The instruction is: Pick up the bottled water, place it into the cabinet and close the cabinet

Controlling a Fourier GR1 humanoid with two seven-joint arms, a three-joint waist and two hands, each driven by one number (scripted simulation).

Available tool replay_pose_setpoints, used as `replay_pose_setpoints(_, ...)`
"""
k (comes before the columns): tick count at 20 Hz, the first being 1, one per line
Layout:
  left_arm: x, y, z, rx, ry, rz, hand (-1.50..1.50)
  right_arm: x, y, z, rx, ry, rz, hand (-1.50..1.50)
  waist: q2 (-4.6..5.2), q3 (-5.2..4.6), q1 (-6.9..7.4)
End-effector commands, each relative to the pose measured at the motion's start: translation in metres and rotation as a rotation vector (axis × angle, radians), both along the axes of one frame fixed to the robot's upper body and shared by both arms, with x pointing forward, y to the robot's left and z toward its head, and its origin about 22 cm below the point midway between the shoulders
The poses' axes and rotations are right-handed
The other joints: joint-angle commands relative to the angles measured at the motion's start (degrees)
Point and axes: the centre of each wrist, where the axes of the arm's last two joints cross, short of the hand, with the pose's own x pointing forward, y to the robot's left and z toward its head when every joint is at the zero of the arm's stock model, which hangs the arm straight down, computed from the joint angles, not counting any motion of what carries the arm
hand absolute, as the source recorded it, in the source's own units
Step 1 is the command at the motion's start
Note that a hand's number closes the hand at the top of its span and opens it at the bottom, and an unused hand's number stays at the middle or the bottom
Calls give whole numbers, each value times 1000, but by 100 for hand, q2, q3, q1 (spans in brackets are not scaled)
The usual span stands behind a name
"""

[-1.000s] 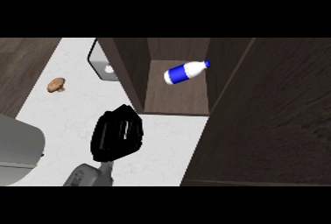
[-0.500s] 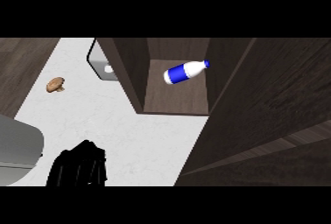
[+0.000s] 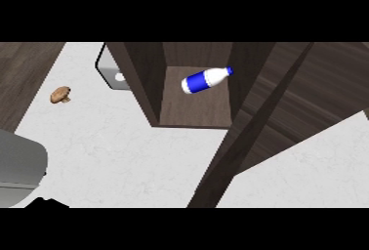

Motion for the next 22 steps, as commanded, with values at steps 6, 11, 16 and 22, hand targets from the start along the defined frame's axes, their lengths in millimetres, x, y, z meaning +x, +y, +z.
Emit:
replay_pose_setpoints(6,-32,37,18,7,-11,28,150,61,55,38,71,22,-40,150,54,10,32)
replay_pose_setpoints(11,-50,49,16,-1,-4,24,150,99,60,47,75,48,-73,150,47,16,-15)
replay_pose_setpoints(16,-44,46,16,-20,-3,43,150,156,60,49,61,52,-89,150,73,18,-30)
replay_pose_setpoints(22,-56,79,24,13,-12,29,150,200,62,36,-13,87,-91,150,67,17,-33)
